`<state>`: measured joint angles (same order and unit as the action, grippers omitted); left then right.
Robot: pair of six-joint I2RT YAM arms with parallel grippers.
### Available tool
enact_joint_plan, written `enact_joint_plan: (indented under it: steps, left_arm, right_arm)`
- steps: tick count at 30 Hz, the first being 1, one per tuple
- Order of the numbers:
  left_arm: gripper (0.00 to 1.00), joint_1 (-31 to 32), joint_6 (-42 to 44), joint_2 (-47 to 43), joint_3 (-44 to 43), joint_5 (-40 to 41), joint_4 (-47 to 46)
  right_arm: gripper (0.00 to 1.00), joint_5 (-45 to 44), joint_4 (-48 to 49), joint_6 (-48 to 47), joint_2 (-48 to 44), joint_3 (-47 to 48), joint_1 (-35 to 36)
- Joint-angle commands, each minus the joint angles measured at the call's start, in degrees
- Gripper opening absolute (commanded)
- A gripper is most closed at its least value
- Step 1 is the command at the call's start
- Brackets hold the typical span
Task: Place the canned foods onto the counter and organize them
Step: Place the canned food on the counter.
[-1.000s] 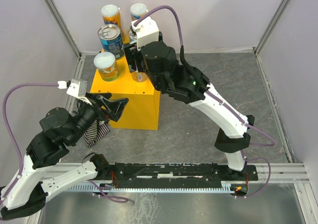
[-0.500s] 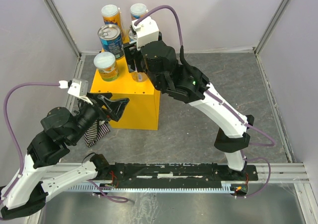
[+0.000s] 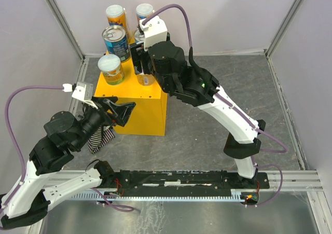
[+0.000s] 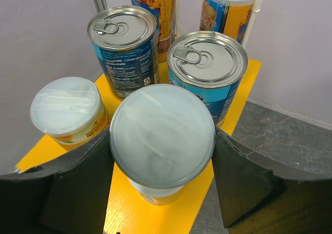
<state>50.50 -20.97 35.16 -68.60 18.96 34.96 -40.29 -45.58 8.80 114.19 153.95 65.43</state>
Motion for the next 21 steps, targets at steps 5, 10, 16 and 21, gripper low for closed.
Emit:
enact_joint_plan:
  steps: [5,10,16,21]
  left_arm:
    - [0.93,-0.1,2.8,0.4,0.0,-0.1,-2.9]
    - [0.93,-0.1,2.8,0.3,0.1,-0.1,-3.0]
    - [0.93,-0.1,2.8,0.3,0.1,0.0,-3.0]
    - [0.93,-0.1,3.0,0.3,0.1,0.0,-3.0]
  right_arm:
    - [0.64,1.4,1.4,0.9,0.0,2.7,-0.5]
    - [0.72,1.8,1.1,1.0,0.2,2.8,-0.6]
    - [0.79,2.0,0.9,1.0,0.2,2.6,-0.6]
    - [0.79,2.2,0.9,1.1,0.2,2.6,-0.6]
